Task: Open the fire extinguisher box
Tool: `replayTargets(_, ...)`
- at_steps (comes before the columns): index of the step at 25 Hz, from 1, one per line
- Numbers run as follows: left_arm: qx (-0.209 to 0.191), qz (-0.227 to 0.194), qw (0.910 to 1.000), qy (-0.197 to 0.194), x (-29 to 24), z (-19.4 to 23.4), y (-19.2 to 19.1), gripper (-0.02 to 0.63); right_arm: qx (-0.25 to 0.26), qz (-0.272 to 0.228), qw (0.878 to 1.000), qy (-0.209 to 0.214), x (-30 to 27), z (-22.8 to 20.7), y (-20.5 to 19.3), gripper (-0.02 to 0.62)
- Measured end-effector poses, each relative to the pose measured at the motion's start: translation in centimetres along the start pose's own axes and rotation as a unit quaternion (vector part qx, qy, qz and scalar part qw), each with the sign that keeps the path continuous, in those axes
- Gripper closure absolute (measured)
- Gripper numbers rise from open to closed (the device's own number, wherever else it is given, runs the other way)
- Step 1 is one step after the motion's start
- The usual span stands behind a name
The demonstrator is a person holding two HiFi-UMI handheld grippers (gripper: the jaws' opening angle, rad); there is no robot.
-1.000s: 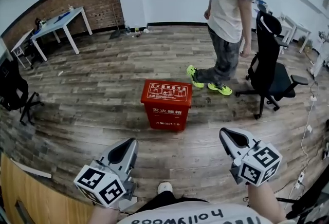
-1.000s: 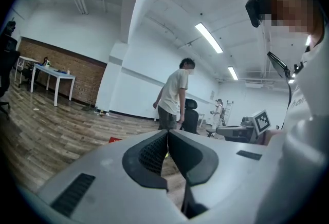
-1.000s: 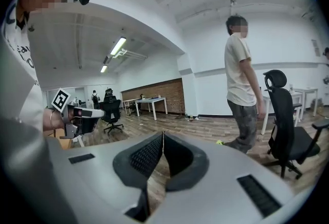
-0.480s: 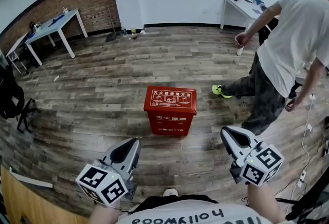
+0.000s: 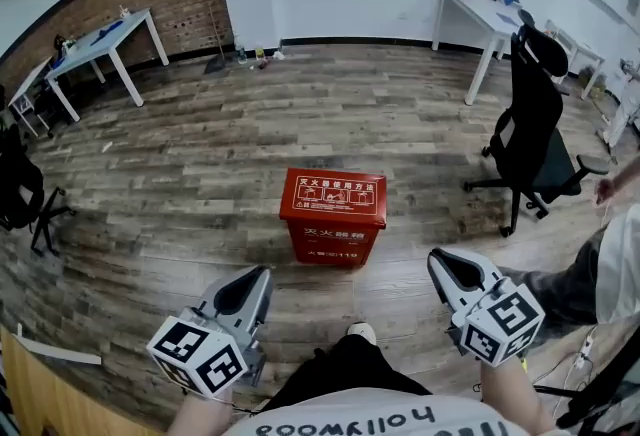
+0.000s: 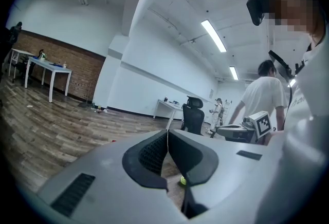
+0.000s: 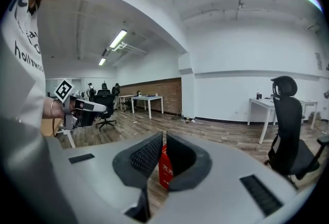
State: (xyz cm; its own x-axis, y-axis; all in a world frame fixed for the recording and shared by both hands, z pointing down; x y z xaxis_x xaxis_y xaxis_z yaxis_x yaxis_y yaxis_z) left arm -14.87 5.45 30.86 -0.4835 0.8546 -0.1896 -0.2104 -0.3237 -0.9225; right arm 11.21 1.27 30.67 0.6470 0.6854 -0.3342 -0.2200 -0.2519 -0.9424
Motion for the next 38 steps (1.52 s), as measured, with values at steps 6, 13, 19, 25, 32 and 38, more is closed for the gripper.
replayTargets(6, -0.002, 0.001, 0.9999, 0.013, -4.0, 1.0, 1.4, 0.596, 0.005, 0.000, 1.000, 0.013, -3.1, -4.0, 1.1, 0.584)
replayTargets(13, -0.001, 0.013, 0.9998, 0.018, -9.7, 1.4, 2.3, 0.596, -0.009, 0.019, 1.000, 0.014, -5.7, -9.6, 1.0, 0.584)
replayTargets(19, 0.008, 0.018, 0.9993, 0.032, -14.1, 2.1, 2.8, 0.596, -0.005, 0.039, 0.999, 0.023, -7.9, -13.5, 0.4, 0.584)
replayTargets(25, 0.012, 0.022, 0.9978, 0.062, -16.4, 3.2, 2.5, 0.596, -0.056, 0.044, 0.996, 0.058, -9.7, -16.2, -0.5, 0.583)
replayTargets(32, 0.013, 0.056, 0.9957, 0.073, -17.4, 4.5, 1.0, 0.595, -0.072, 0.049, 0.994, 0.066, -12.6, -17.2, -0.9, 0.554)
replayTargets(38, 0.013, 0.077, 0.9950, 0.062, -19.1, 6.9, 0.6, 0.595, -0.080, 0.065, 0.992, 0.073, -15.3, -16.7, -1.9, 0.522)
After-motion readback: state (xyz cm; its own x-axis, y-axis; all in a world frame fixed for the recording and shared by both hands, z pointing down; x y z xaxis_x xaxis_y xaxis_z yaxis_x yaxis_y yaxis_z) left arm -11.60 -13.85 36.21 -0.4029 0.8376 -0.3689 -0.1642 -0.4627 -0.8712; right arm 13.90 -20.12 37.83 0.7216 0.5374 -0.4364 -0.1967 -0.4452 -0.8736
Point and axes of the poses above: the fingertips, and each gripper's own axes: x backward along the fingers, z to its left, y out of its top, the point moved 2 cm from there along x, backward along the fingers, and after that the axes turned 1 degree about -x, right-handed, at the moved point
